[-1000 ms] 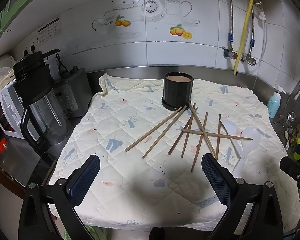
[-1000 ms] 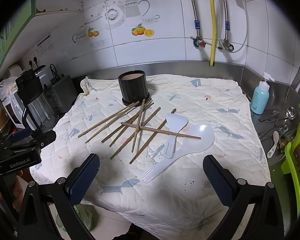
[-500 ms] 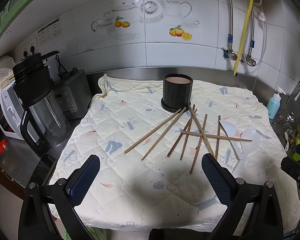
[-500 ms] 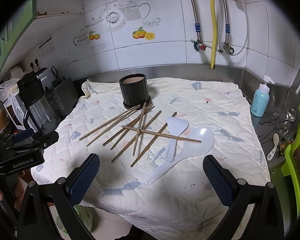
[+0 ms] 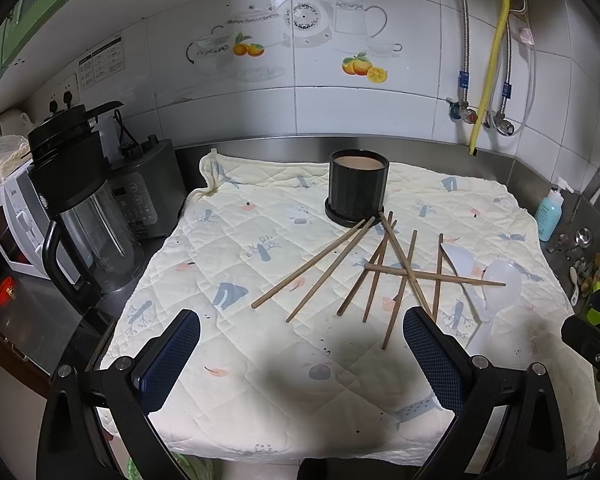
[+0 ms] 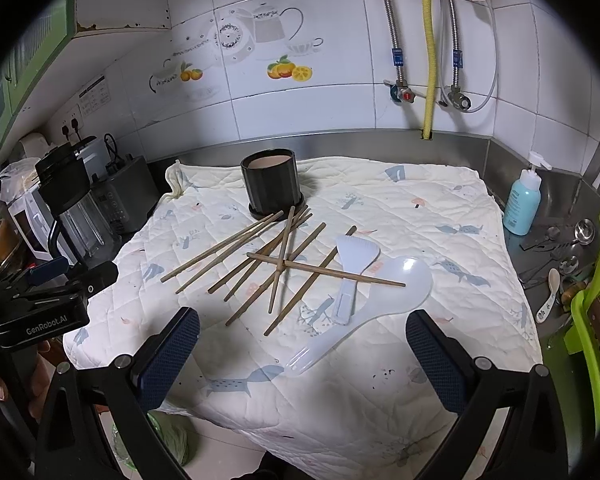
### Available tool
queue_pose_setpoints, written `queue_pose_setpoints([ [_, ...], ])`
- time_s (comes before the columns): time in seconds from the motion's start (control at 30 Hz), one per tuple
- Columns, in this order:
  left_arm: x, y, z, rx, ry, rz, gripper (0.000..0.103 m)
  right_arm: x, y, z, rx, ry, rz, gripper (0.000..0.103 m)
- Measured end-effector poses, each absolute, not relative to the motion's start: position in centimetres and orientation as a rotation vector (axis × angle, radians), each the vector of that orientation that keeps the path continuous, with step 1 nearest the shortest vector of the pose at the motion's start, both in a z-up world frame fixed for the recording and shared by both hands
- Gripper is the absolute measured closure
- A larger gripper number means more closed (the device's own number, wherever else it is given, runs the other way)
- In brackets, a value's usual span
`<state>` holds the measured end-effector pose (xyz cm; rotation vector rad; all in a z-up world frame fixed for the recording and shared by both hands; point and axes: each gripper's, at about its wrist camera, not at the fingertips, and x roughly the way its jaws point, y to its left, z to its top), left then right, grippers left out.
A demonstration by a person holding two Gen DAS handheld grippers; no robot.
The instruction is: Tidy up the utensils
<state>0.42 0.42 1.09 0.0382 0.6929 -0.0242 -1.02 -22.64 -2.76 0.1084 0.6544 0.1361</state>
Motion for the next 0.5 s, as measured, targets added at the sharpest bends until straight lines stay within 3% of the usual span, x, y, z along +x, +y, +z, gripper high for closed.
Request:
queue_pose_setpoints([
  [0.5, 0.51, 0.72, 0.78, 0.042, 0.703, -0.027, 0.000, -0.94, -22.32, -3.02, 0.105, 0.662, 0.133, 0.000],
])
